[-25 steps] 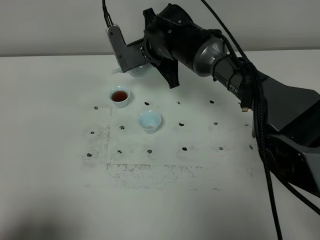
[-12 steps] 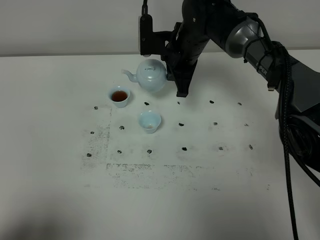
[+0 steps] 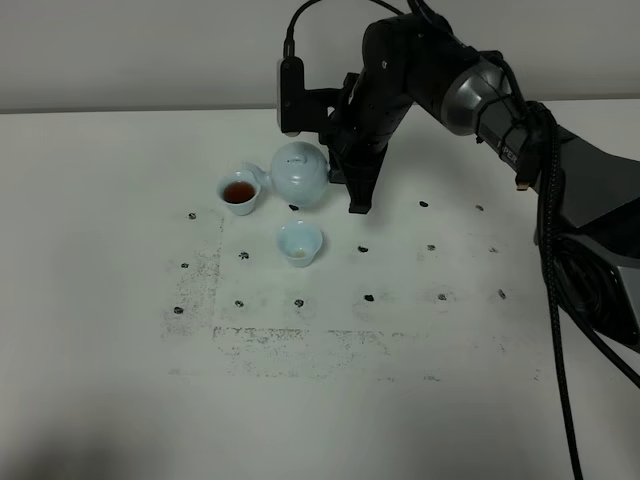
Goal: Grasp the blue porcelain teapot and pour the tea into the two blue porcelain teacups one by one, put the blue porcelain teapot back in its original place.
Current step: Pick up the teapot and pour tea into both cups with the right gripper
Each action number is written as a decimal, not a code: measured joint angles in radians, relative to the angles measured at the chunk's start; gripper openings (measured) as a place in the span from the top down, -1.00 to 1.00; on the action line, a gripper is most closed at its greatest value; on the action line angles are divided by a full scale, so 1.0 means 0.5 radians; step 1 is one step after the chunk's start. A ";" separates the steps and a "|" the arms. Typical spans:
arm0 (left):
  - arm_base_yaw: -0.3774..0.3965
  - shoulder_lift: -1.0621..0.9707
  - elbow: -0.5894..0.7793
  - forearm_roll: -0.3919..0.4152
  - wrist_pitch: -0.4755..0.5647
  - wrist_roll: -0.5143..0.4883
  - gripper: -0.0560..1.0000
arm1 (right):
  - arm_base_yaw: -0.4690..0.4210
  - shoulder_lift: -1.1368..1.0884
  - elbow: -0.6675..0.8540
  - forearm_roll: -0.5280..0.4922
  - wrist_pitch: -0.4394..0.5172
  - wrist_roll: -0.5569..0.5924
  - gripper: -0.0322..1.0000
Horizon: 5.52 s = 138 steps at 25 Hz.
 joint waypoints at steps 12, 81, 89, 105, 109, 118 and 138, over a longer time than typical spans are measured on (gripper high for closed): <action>0.000 0.000 0.000 0.000 0.000 0.000 -0.43 | 0.000 0.055 -0.005 -0.031 -0.103 -0.040 0.85; 0.000 0.000 0.000 0.000 0.000 0.000 -0.43 | 0.280 -0.500 0.638 -1.038 -0.064 -0.356 0.85; 0.000 0.000 0.000 0.000 0.000 0.000 -0.43 | 0.298 -0.468 0.639 -1.146 -0.059 -0.408 0.85; 0.000 0.000 0.000 0.000 0.000 0.000 -0.43 | 0.418 -0.468 0.639 -1.443 0.000 -0.298 0.85; 0.000 0.000 0.000 0.000 0.000 0.000 -0.43 | 0.418 -0.468 0.639 -1.471 -0.002 -0.278 0.85; 0.000 0.000 0.000 0.000 0.000 0.000 -0.43 | 0.439 -0.468 0.639 -1.588 -0.004 -0.185 0.85; 0.000 0.000 0.000 0.000 0.000 0.000 -0.43 | 0.473 -0.468 0.639 -1.598 0.062 -0.159 0.85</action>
